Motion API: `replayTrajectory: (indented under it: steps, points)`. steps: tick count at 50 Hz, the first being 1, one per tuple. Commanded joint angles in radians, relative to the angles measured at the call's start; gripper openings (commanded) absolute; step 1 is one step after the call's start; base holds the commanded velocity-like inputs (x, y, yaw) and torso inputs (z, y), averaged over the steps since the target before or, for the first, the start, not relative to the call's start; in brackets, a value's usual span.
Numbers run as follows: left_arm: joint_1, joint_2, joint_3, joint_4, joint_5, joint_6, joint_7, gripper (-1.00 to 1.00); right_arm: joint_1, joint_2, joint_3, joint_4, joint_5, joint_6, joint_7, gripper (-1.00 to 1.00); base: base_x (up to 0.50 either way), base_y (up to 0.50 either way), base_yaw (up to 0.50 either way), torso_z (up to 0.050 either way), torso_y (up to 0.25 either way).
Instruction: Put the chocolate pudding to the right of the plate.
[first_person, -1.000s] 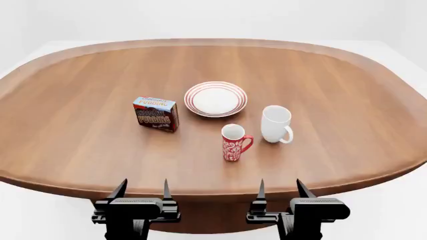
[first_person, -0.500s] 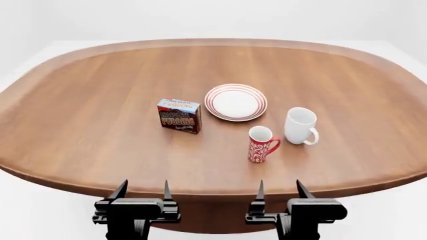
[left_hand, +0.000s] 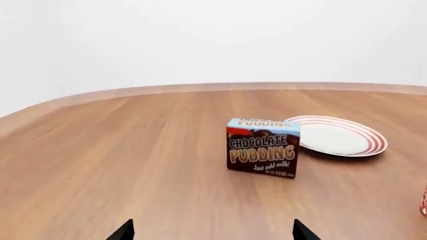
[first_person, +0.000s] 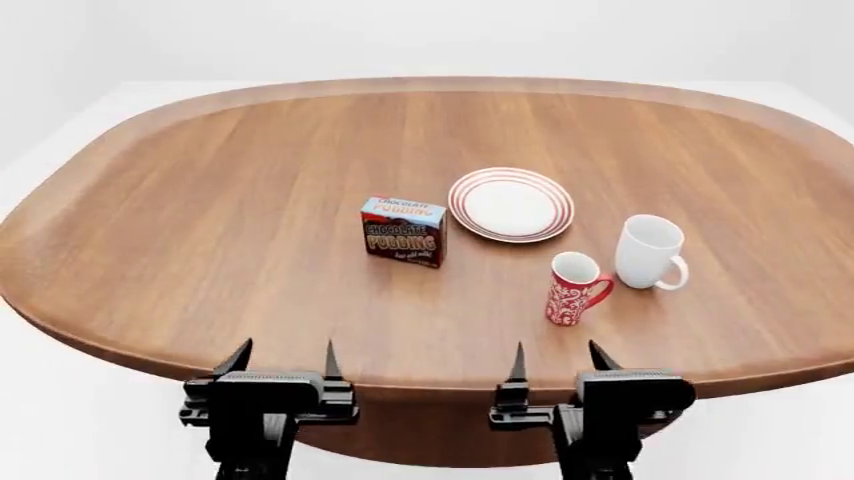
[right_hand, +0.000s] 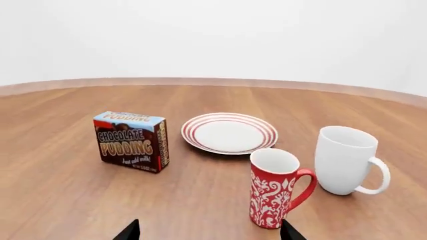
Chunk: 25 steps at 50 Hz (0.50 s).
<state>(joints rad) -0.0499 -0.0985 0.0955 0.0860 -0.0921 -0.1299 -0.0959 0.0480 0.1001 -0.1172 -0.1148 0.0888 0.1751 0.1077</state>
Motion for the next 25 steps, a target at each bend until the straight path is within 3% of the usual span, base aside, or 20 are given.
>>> replayTrajectory:
  steps: [1, 3, 8, 25]
  points:
    - [-0.176, -0.048, 0.004, 0.344, -0.051, -0.441, -0.029, 1.00, 0.166, 0.067, 0.010, -0.340, 0.097, 0.464, -0.014, 1.00, 0.00, 0.00, 0.00, 0.000, 0.000]
    - [-0.240, -0.049, -0.013, 0.403, -0.088, -0.557, -0.027, 1.00, 0.223, 0.083, -0.001, -0.408, 0.092, 0.549, -0.003, 1.00, 0.00, 0.00, 0.00, 0.000, 0.000]
    - [-0.254, -0.056, -0.012, 0.410, -0.092, -0.561, -0.029, 1.00, 0.247, 0.088, 0.015, -0.444, 0.116, 0.569, -0.013, 1.00, 0.05, 0.00, 0.00, 0.000, 0.000]
    - [-0.233, -0.062, 0.003, 0.354, -0.091, -0.497, -0.033, 1.00, 0.229, 0.088, 0.012, -0.385, 0.108, 0.495, 0.001, 1.00, 0.49, 0.00, 0.00, 0.000, 0.000]
